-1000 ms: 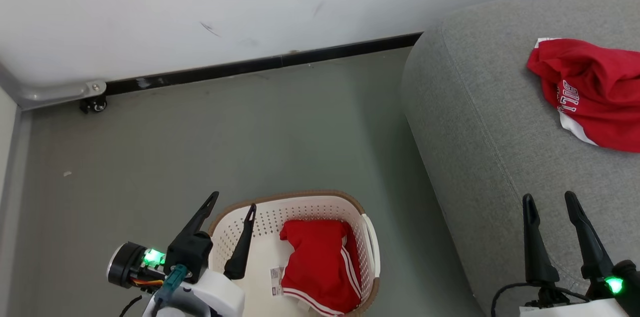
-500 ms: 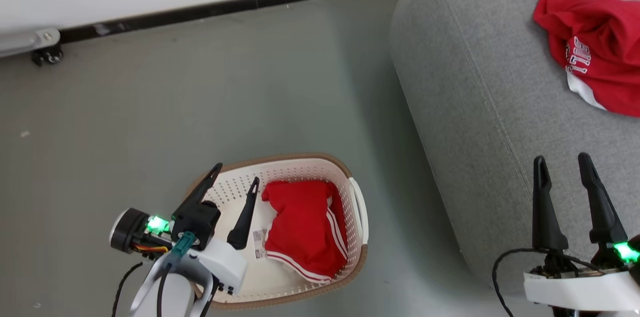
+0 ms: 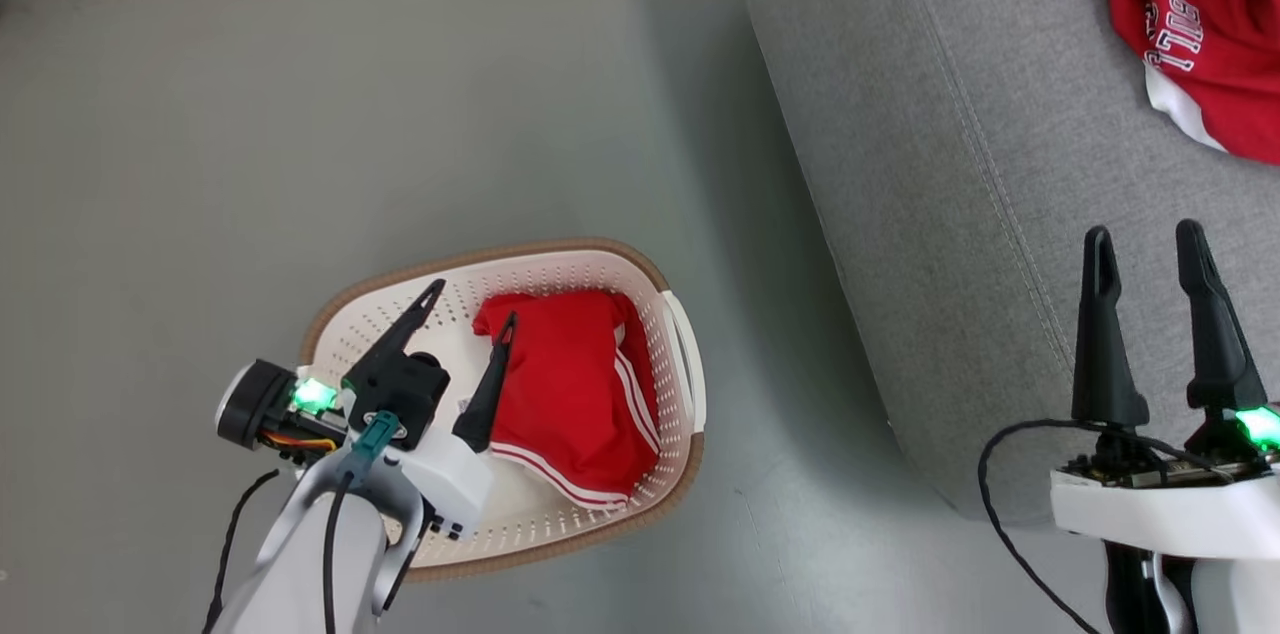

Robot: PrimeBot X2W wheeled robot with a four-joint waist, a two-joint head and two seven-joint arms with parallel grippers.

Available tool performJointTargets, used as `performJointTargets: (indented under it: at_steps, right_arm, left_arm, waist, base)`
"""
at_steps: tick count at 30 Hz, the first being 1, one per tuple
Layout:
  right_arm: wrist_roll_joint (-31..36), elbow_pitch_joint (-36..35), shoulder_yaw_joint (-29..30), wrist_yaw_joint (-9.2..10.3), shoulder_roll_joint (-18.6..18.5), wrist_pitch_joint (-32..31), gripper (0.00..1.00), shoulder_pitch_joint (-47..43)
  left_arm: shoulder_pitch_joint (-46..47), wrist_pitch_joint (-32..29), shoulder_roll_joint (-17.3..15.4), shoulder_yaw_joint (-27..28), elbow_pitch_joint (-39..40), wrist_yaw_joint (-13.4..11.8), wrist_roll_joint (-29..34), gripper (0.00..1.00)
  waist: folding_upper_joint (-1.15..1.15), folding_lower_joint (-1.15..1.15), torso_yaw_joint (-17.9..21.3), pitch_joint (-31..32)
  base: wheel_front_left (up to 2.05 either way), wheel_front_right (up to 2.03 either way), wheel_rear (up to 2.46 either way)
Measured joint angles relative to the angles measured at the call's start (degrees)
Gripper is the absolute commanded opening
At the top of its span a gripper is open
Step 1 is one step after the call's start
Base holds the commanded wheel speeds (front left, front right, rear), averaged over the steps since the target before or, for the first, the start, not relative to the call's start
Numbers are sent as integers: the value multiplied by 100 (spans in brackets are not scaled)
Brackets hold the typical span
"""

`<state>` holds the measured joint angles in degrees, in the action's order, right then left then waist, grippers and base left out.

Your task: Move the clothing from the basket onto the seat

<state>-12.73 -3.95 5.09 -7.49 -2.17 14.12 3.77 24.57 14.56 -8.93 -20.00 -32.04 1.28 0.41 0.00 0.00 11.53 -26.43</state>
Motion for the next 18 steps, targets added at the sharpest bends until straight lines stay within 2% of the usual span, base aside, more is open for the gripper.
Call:
performJointTargets:
  at_steps: [18]
  right_arm:
    - [-285, 105, -2, 0, -1, 8, 100, 630]
  left_arm:
    - [416, 0, -138, -44, -737, 0, 132, 100]
  waist:
    - [0, 0, 409, -756]
  base:
    - [0, 0, 0]
